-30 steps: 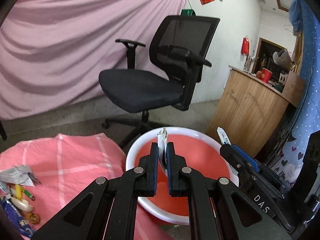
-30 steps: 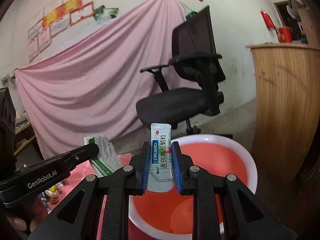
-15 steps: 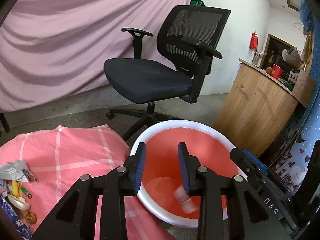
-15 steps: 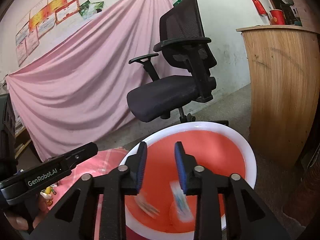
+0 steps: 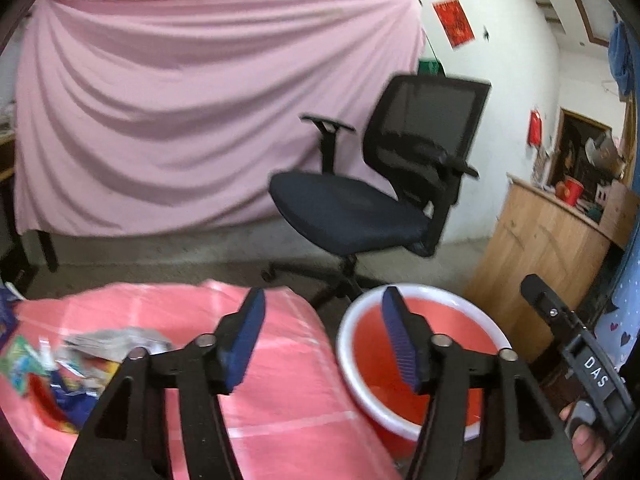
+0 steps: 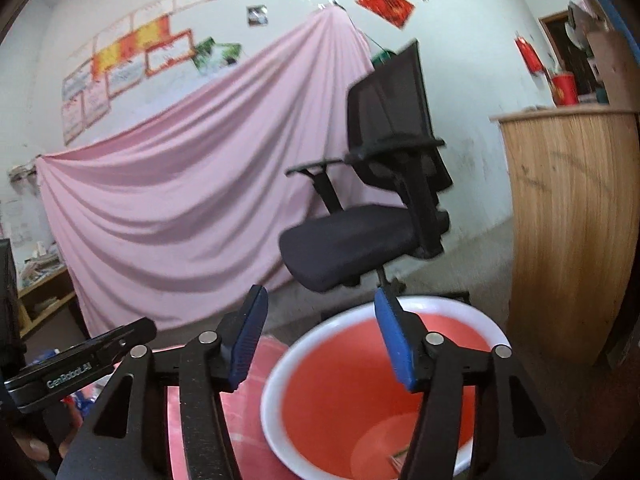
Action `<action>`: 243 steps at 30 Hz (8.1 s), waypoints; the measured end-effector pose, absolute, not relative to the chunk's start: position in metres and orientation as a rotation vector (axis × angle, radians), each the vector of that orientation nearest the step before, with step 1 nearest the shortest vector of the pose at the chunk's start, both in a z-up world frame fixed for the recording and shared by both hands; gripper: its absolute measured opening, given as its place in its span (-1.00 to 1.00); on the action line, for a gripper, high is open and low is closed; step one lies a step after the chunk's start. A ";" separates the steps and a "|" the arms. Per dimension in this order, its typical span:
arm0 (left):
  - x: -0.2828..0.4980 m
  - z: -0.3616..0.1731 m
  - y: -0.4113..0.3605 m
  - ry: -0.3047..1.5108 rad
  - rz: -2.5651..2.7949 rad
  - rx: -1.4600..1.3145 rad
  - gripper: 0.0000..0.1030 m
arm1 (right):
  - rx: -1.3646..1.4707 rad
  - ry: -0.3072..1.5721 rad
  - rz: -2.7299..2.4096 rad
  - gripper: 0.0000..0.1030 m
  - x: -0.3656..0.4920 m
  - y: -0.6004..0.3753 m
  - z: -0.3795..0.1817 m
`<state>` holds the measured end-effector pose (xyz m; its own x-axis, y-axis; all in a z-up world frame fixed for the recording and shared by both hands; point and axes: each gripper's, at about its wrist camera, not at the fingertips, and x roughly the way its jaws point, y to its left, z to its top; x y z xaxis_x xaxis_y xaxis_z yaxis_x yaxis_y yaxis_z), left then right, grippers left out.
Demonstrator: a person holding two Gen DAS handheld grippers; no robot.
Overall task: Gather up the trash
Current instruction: 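Move the right tool back toward the table, then grasp the blue snack bag with the right gripper while the left gripper grasps the red cup, then lift the blue bag and red cup and carry both over the bucket, then open both grippers to drop the bag and cup into the bucket, then move both tools back toward the remaining trash on the table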
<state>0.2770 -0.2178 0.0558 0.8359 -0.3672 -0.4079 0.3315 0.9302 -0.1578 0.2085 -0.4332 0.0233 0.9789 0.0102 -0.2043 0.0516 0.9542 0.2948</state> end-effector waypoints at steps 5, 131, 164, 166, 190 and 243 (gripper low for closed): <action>0.252 0.066 -0.182 0.361 -0.296 -0.092 0.76 | 0.293 0.112 0.035 0.73 0.194 -0.410 0.037; 0.199 0.074 -0.192 0.092 -0.349 0.041 -0.84 | 0.227 0.083 0.100 -0.53 0.191 -0.380 0.033; 0.304 0.019 -0.298 0.682 -0.538 -0.070 -0.83 | 0.392 0.471 -0.080 -0.47 0.234 -0.461 -0.025; 0.306 0.015 -0.296 0.707 -0.546 -0.079 -0.82 | 0.393 0.476 -0.079 -0.45 0.235 -0.461 -0.025; 0.282 0.041 -0.229 0.597 -0.419 -0.108 -0.43 | 0.320 0.374 -0.048 0.01 0.226 -0.436 0.001; 0.217 -0.007 0.021 0.562 0.038 -0.046 0.96 | 0.042 0.453 0.371 0.92 0.256 -0.232 -0.005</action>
<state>0.2170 0.0206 -0.0073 0.8456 0.0231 -0.5334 -0.0481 0.9983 -0.0330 0.2563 -0.2315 -0.0052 0.8336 0.3591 -0.4197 -0.3404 0.9324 0.1216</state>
